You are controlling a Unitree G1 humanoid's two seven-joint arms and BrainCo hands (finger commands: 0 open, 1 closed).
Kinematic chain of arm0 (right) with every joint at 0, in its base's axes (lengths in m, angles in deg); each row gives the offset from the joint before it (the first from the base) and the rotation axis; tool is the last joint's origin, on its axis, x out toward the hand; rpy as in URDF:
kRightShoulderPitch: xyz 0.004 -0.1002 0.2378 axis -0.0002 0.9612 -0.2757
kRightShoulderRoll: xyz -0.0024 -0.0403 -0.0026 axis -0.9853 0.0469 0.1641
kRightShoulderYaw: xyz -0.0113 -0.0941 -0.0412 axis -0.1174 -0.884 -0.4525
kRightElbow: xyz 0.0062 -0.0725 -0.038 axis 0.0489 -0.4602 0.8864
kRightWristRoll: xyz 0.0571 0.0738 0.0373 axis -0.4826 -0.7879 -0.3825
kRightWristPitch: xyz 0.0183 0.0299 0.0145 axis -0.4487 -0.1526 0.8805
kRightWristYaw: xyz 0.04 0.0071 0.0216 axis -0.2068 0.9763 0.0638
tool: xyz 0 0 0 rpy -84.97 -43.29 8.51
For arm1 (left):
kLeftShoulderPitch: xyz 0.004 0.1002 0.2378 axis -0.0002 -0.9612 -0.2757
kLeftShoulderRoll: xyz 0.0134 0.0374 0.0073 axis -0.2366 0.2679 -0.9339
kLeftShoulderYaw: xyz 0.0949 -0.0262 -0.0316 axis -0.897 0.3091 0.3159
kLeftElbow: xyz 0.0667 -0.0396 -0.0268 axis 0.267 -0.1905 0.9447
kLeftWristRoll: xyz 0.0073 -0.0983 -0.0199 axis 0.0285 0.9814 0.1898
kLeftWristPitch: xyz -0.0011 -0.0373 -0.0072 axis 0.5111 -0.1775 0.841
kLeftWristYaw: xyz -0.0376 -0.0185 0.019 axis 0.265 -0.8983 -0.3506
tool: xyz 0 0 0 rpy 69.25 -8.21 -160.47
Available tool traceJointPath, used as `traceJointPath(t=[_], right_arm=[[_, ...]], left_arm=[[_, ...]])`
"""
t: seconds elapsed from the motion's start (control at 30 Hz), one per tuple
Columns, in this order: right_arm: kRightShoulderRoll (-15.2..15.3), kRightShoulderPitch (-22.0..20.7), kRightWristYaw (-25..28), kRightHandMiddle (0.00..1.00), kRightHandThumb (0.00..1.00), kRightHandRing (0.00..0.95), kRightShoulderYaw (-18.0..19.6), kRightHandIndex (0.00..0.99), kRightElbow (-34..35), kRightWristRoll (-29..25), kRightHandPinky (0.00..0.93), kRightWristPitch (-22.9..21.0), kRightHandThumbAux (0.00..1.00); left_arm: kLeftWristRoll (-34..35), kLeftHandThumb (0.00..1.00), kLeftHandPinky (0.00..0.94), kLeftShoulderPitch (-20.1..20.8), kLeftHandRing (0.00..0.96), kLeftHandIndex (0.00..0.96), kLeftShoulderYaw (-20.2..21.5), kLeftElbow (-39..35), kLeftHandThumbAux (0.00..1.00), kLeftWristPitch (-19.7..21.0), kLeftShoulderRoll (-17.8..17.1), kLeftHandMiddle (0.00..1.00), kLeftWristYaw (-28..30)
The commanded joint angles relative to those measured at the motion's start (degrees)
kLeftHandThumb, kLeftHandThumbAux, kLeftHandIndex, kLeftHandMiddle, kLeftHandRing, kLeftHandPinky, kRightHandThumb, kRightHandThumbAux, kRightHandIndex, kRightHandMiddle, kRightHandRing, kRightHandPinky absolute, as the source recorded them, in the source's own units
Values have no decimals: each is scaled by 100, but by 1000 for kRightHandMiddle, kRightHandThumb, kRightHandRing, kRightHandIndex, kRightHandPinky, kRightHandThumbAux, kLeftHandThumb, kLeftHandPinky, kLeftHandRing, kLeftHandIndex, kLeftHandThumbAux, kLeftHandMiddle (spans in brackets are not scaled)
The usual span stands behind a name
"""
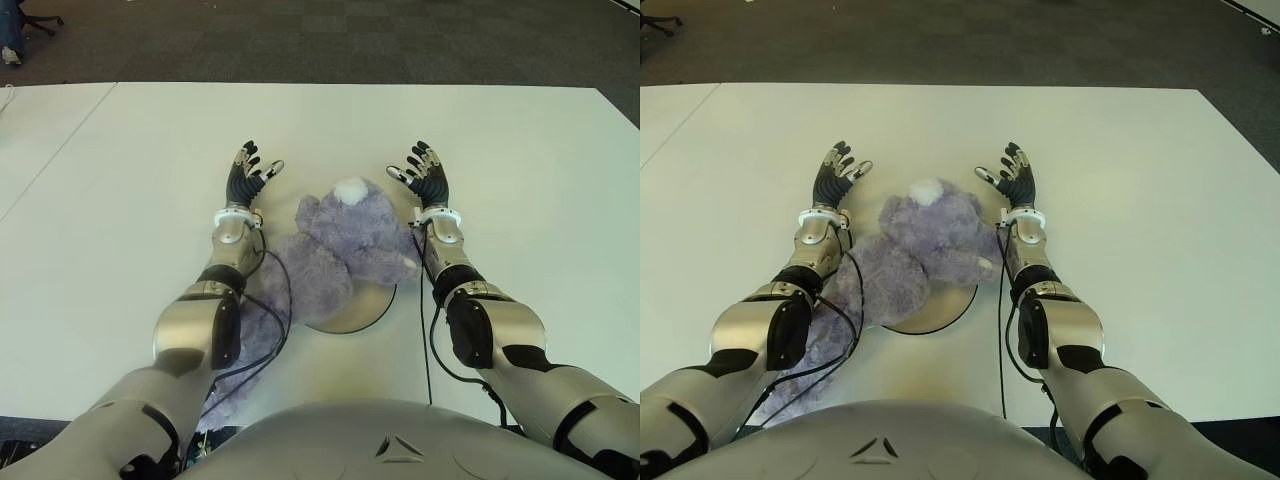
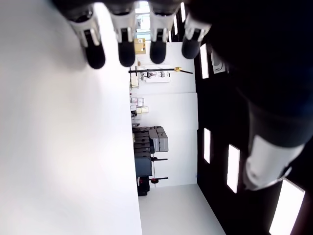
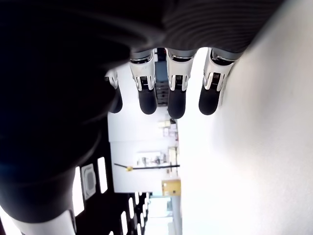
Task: Put the doll into the plate.
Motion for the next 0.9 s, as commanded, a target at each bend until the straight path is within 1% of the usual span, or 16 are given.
traceJointPath(t=[0.03, 0.27, 0.9], right_arm=[[-207, 923, -65, 113, 0, 109, 24, 105, -582, 9, 133, -810, 832], [-212, 913, -67, 115, 0, 108, 52, 109, -584, -7, 128, -869, 844], [-208, 916, -140, 115, 0, 110, 1, 109, -579, 61, 133, -850, 850]], left_arm=[[-29, 0, 129, -712, 87, 42, -10, 498, 707, 758, 140, 75, -20], [-16, 0, 124, -706, 82, 41, -13, 487, 732, 746, 153, 72, -56], [-25, 0, 131, -708, 86, 35, -29, 484, 751, 737, 142, 69, -33]])
